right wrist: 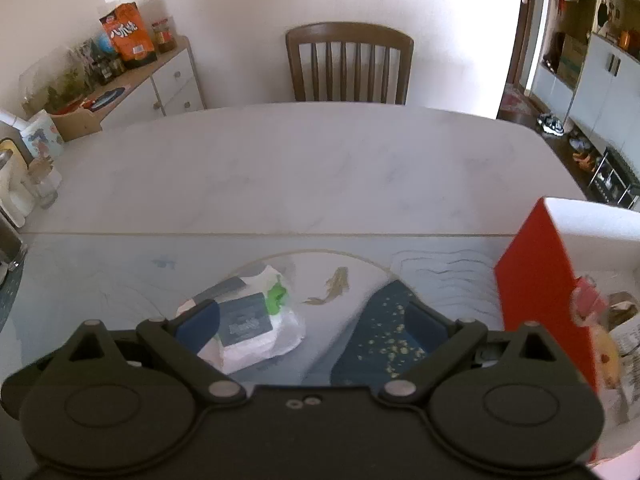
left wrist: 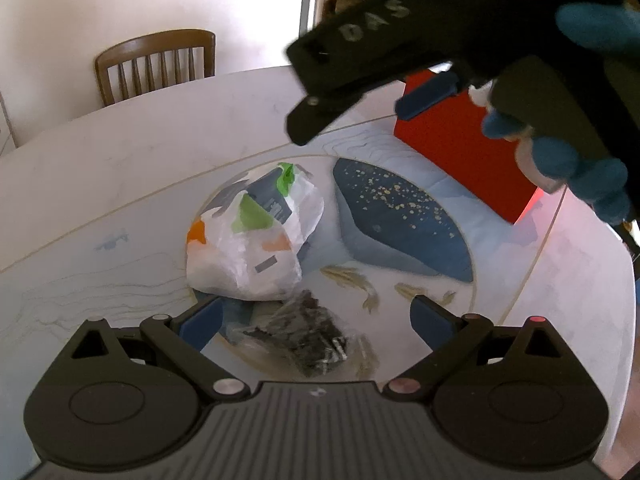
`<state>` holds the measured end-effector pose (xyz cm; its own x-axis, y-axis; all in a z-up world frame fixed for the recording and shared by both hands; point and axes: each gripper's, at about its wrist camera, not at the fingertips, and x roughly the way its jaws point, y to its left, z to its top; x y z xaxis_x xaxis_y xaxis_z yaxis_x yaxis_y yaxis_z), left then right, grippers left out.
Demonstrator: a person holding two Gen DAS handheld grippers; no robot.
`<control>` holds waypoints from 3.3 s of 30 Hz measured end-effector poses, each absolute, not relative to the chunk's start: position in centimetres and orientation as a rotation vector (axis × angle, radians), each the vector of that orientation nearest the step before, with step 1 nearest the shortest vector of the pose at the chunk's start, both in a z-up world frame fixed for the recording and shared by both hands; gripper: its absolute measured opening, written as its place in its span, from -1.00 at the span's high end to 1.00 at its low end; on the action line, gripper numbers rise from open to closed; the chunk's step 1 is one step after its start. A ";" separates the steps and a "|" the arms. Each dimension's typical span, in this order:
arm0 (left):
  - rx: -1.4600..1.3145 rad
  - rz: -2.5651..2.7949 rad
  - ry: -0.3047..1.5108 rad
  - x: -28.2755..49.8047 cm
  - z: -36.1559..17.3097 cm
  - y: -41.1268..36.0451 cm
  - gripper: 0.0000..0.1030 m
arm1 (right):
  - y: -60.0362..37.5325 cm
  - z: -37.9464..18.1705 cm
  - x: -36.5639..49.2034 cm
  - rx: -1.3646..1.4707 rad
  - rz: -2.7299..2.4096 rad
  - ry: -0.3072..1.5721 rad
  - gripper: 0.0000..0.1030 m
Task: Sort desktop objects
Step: 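Move both open tools back from the box toward the placemat, then grasp the black cable bag with the left tool while the right tool grasps the white plastic bag, then lift and carry the cable bag and white plastic bag over the red box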
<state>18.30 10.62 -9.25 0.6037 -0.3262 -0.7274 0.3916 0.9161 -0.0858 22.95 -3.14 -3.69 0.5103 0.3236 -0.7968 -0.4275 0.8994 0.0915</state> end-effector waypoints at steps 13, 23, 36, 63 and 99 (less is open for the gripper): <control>0.136 -0.468 0.819 19.0 -11.4 10.9 -0.95 | 0.6 -6.4 25.4 -0.092 0.399 1.022 -0.92; 0.144 -0.469 0.831 19.5 -12.4 11.2 -0.93 | 2.6 -8.8 26.7 -0.105 0.382 1.070 -0.92; 0.168 -0.486 0.813 19.8 -12.6 11.0 -0.93 | 4.3 -11.8 27.7 -0.140 0.348 1.154 -0.93; 0.209 -0.436 0.815 18.3 -11.7 9.5 -0.14 | -0.6 -11.3 25.8 -0.191 0.333 1.089 -0.34; 0.066 -0.372 0.859 17.2 -7.4 3.5 0.32 | -13.8 -6.0 19.9 -0.042 0.388 1.081 0.12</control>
